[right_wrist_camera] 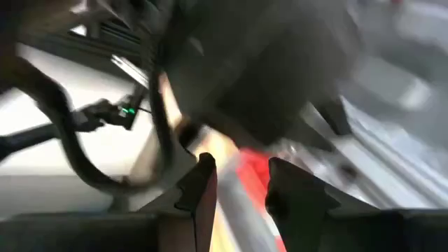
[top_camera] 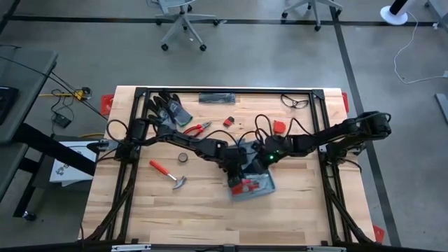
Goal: Prefit tool cases
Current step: Remove the screwdriver from the gray prefit tool case
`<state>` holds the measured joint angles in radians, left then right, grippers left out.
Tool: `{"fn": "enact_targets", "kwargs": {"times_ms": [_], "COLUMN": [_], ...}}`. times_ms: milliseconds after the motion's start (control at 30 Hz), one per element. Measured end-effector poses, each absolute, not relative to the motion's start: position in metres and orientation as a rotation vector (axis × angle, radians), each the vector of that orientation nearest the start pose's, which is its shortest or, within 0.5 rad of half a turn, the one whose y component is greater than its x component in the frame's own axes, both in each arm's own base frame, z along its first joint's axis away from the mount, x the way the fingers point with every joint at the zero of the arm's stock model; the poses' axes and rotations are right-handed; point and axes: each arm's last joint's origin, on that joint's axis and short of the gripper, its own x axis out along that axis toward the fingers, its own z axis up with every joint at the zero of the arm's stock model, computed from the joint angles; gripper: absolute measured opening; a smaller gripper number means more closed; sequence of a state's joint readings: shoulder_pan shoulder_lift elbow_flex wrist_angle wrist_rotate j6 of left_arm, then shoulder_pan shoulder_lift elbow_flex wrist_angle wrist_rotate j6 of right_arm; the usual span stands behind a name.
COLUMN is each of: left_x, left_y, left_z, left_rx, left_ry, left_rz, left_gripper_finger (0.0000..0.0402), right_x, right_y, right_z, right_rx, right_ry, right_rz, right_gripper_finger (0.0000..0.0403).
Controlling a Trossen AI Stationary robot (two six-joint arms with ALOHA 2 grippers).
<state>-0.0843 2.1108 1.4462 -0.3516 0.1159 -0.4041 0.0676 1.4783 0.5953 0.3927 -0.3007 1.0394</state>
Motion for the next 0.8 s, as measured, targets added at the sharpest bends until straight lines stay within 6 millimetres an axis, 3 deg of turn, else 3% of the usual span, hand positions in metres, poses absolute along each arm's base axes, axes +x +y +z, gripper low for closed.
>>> {"fn": "enact_targets", "kwargs": {"times_ms": [367, 800], "left_x": [0.441, 0.432], "left_y": [-0.044, -0.023], "left_z": [0.156, 0.186], "left_rx": [-0.397, -0.485], "left_ry": [1.033, 1.028], "left_rz": [-0.064, -0.242], "left_gripper_finger": [0.0013, 0.0012], "right_x": [0.279, 0.279], "right_y": [0.029, 0.028], "right_z": [0.167, 0.167], "right_rx": [1.049, 1.033], "right_ry": [0.658, 0.648], "right_rz": [0.054, 0.057], "right_gripper_finger": [0.0123, 0.0123]}}
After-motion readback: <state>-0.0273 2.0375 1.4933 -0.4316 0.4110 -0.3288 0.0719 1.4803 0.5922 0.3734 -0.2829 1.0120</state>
